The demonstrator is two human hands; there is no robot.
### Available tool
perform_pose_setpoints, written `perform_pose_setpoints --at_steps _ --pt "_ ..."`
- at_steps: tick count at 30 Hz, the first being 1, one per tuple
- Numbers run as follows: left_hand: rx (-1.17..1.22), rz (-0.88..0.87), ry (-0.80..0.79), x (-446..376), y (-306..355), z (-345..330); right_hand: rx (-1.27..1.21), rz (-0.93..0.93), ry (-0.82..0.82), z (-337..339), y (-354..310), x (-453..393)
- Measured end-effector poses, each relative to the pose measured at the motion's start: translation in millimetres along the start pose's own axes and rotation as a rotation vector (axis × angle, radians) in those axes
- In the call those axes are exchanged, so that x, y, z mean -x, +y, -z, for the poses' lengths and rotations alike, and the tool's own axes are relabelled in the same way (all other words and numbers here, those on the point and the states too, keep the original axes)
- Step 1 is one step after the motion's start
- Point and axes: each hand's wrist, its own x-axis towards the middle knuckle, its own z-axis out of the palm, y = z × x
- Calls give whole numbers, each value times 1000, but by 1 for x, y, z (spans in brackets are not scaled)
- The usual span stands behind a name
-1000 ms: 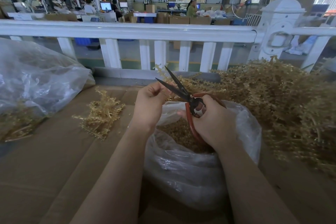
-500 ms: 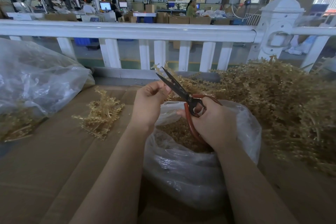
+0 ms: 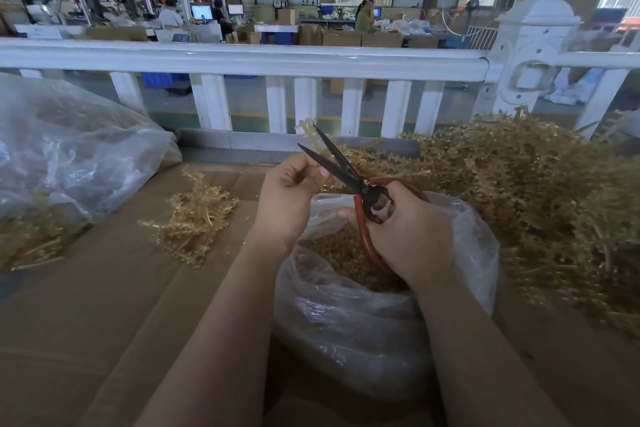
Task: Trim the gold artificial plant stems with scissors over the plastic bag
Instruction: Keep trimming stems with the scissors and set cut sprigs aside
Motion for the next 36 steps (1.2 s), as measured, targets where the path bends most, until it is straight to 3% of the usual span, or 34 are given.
perform_pose_setpoints --at_steps 9,23,27,36 --pt "-11 -11 -10 2 3 0 34 42 65 -2 4 1" --pt "86 4 -37 1 -1 1 -37 21 30 -3 5 1" --pt "128 116 -6 0 -4 2 -173 -38 1 -5 6 1" --pt "62 165 -146 3 -7 -9 -619 -211 -89 -10 6 -5"
